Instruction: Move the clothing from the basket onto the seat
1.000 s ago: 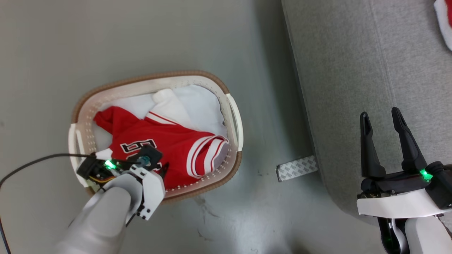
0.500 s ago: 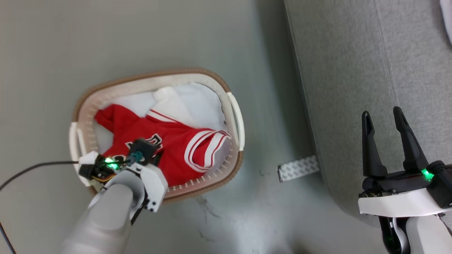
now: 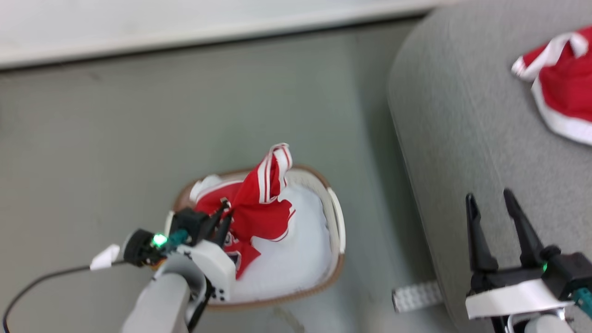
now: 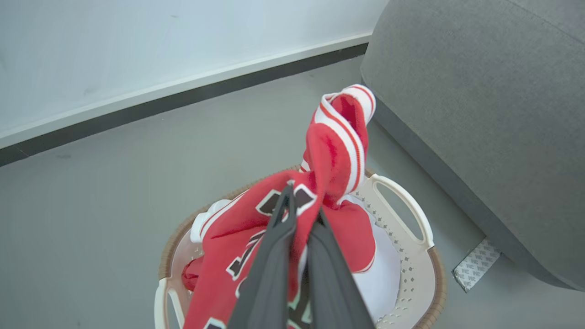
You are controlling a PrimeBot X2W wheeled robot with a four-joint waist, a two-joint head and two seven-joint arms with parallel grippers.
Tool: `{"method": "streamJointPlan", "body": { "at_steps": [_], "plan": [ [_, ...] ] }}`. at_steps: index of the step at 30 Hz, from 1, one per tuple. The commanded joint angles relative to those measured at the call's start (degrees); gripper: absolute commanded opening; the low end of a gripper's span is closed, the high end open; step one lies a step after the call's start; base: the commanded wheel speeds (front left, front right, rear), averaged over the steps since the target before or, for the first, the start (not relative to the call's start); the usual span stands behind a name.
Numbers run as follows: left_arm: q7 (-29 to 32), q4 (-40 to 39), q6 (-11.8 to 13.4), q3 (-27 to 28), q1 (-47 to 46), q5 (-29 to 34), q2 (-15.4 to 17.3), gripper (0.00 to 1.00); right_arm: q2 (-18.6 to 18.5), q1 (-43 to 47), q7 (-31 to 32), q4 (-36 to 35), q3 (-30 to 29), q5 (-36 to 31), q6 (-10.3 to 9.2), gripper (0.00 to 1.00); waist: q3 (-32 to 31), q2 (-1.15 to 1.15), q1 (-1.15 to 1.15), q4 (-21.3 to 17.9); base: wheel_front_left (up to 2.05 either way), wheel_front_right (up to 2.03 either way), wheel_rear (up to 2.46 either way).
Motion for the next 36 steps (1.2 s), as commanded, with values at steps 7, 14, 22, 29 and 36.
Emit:
{"method": "streamJointPlan", "body": {
  "at_steps": [7, 14, 22, 29, 36],
  "plan": [
    [-0.01, -6.84, 0.51, 0.63, 6.39, -2.44, -0.92, 0.0, -0.14, 5.53, 0.05, 2.45, -0.42, -0.01, -0.13, 1.0, -15.16, 0.0, 0.0, 4.5, 0.0, 0.0, 0.0],
    [2.87, -14.23, 1.0, 0.5, 9.54, -3.34, -0.03, 0.0, -0.14, 9.25, 0.04, 3.67, 0.24, 0.55, -0.13, 1.0, -21.06, 0.0, 0.0, 4.58, 0.0, 0.0, 0.0],
    [8.48, -26.71, 2.19, 0.85, 13.74, -4.53, 1.99, 0.0, -0.14, 12.05, 0.05, 3.66, -1.06, 0.47, -0.13, 1.0, -24.79, 0.0, 0.0, 4.02, 0.0, 0.0, 0.0],
    [12.59, -35.53, 3.22, 0.85, 16.04, -5.08, 3.26, 0.0, -0.12, 12.54, 0.05, 2.28, -1.71, -0.91, -0.13, 1.0, -25.14, 0.0, 0.0, 3.94, 0.0, 0.0, 0.0],
    [15.05, -41.17, 3.54, -0.15, 18.06, -5.58, 3.68, 0.0, -0.09, 10.37, 0.05, -0.66, 2.82, -2.36, -0.13, 1.0, -24.7, 0.0, 0.0, 4.16, 0.0, 0.0, 0.0]
  ]
}}
